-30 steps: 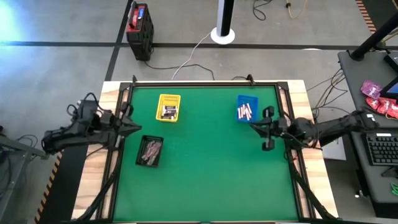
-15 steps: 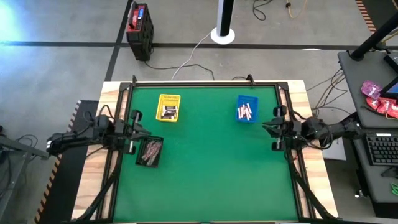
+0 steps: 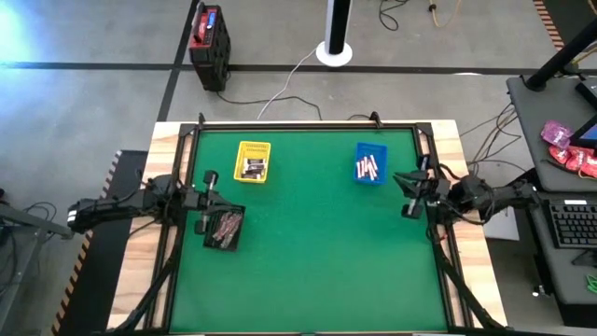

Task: Sort candy by brand, put in halloween buckets
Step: Return to Home Position

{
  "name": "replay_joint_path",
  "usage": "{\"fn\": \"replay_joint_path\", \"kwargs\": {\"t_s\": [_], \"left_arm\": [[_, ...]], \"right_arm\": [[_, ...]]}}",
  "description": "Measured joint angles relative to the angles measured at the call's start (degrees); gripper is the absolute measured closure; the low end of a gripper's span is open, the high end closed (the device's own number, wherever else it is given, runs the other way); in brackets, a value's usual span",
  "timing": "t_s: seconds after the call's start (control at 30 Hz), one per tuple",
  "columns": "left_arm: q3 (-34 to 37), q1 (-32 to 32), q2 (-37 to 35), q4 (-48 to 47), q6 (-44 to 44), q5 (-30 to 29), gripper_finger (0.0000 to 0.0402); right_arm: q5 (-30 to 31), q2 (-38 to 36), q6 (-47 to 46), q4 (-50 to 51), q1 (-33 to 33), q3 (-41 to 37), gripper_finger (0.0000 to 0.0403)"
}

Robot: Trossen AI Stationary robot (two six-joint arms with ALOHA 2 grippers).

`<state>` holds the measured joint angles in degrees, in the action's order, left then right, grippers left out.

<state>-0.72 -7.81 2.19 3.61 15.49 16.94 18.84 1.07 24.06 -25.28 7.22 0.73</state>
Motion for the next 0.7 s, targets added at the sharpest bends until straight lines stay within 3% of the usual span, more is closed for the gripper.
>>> {"fn": "replay_joint_path", "kwargs": {"t_s": [0.7], "left_arm": [[-0.34,0.00,2.24,0.18,-0.09,0.01,0.0402]], "right_arm": [[0.71,0.61,-6.08,0.02,0.00,0.00,0.0365]]}}
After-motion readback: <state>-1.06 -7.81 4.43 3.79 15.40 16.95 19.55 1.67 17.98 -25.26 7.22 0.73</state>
